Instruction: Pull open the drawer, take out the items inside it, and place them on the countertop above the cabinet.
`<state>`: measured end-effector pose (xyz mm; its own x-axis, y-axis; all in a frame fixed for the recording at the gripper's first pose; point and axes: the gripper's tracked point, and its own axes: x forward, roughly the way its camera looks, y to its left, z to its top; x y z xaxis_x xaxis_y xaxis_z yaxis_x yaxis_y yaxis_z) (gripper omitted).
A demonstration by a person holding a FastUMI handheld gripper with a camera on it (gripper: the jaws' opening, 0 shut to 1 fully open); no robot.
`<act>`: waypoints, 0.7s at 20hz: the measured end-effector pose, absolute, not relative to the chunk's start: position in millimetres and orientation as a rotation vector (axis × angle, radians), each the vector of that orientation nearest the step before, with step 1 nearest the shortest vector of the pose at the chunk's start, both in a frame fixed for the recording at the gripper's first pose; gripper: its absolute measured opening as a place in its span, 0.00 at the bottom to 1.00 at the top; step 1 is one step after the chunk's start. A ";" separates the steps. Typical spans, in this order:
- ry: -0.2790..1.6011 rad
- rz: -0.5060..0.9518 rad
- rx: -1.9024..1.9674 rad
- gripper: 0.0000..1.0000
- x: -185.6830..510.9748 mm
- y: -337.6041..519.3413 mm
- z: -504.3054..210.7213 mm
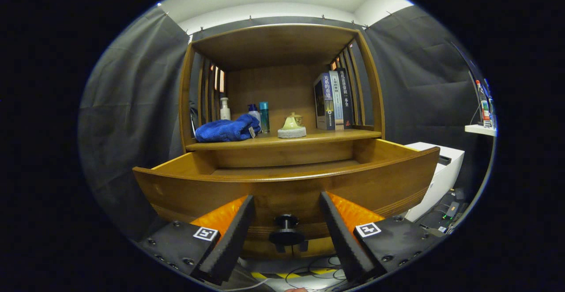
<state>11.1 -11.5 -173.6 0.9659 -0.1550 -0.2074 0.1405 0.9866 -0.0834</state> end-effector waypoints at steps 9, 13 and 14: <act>0.234 -0.148 -0.066 0.98 63.8 -16.4 -168.4; 0.247 -0.158 -0.065 0.98 92.9 -17.9 -172.3; 0.246 -0.157 -0.066 0.98 99.9 -18.6 -173.1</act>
